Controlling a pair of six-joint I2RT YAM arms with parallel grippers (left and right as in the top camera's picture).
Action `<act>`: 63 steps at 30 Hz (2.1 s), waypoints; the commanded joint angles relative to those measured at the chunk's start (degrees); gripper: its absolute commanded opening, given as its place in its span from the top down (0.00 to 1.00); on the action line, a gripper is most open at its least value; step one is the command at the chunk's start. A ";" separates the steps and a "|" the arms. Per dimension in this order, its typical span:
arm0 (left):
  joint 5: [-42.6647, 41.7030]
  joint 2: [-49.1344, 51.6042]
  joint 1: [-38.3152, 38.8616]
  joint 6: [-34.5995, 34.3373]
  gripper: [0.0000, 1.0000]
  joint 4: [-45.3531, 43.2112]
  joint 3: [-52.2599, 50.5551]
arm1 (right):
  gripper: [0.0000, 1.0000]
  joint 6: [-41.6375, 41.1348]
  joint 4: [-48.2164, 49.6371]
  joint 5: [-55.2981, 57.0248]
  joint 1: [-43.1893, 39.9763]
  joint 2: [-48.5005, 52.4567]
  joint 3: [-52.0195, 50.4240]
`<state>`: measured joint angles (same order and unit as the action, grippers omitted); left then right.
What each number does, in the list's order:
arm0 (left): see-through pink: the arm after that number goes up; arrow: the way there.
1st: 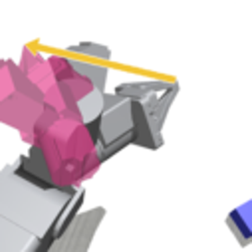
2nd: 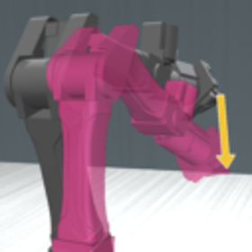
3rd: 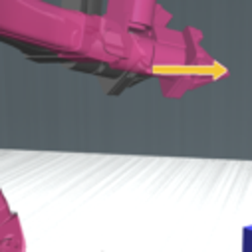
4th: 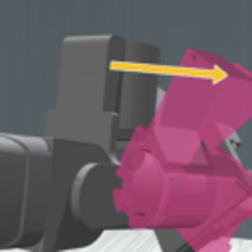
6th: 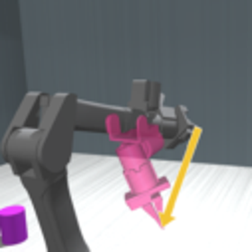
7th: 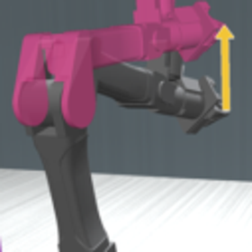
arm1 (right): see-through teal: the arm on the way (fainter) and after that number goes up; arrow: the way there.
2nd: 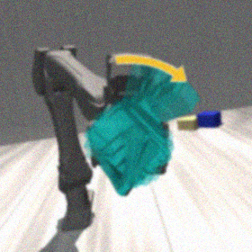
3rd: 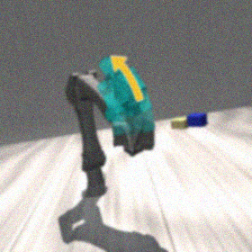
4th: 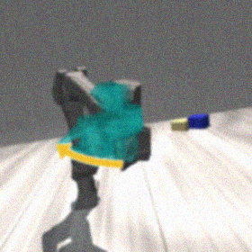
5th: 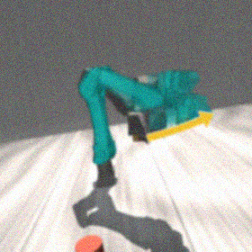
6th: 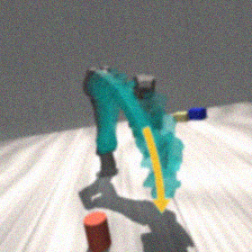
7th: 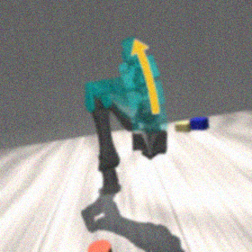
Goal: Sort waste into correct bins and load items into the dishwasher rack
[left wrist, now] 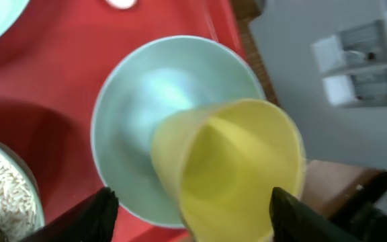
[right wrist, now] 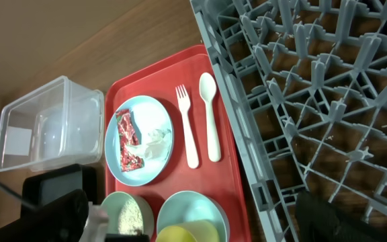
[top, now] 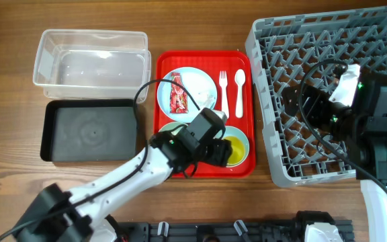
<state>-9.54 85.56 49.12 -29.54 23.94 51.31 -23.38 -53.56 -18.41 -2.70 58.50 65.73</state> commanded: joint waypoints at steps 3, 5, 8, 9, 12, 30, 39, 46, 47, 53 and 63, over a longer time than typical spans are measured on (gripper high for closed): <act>2.95 4.35 0.22 -0.76 0.52 -2.38 1.07 | 0.00 -0.85 0.09 -1.16 -0.17 -0.31 1.44; 6.16 4.35 0.22 -0.76 0.66 -2.51 1.07 | 0.00 -0.83 -0.04 -1.16 -0.17 -0.31 1.44; 6.36 4.26 0.22 -0.76 0.95 -2.51 1.38 | 0.00 -0.83 -0.07 -1.16 -0.17 -0.31 1.44; 6.19 3.98 0.22 -0.76 0.96 -2.51 1.84 | 0.00 -0.83 -0.09 -1.14 -0.17 -0.31 1.44; 6.19 2.19 0.20 -0.76 0.96 -2.21 4.20 | 0.00 -0.81 -0.07 -1.16 -0.17 -0.31 1.44; -75.97 -9.60 -37.73 1.20 0.96 -6.67 9.46 | 0.04 15.19 20.15 -41.27 15.21 1.60 1.44; -80.41 -9.60 -37.73 1.22 0.96 -9.86 9.46 | 0.17 12.87 26.80 -44.68 23.08 8.85 1.44; -79.32 -9.60 -37.73 1.20 0.89 -10.08 9.46 | 0.50 12.87 27.23 -44.70 23.32 8.74 1.44; -78.77 -9.60 -37.73 1.22 0.85 -10.08 9.46 | 0.54 12.90 26.93 -44.65 23.32 8.48 1.44; -76.00 -9.60 -37.75 1.27 0.00 -10.08 9.46 | 0.55 12.44 22.58 -31.32 21.03 3.30 1.44; -65.77 -9.60 -37.79 3.43 0.00 -9.97 9.46 | 0.54 11.17 -1.88 -7.93 -6.71 -9.18 1.44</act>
<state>-78.00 76.66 11.20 -27.68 14.04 60.16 -12.16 -51.27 -36.77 -3.44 49.87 66.43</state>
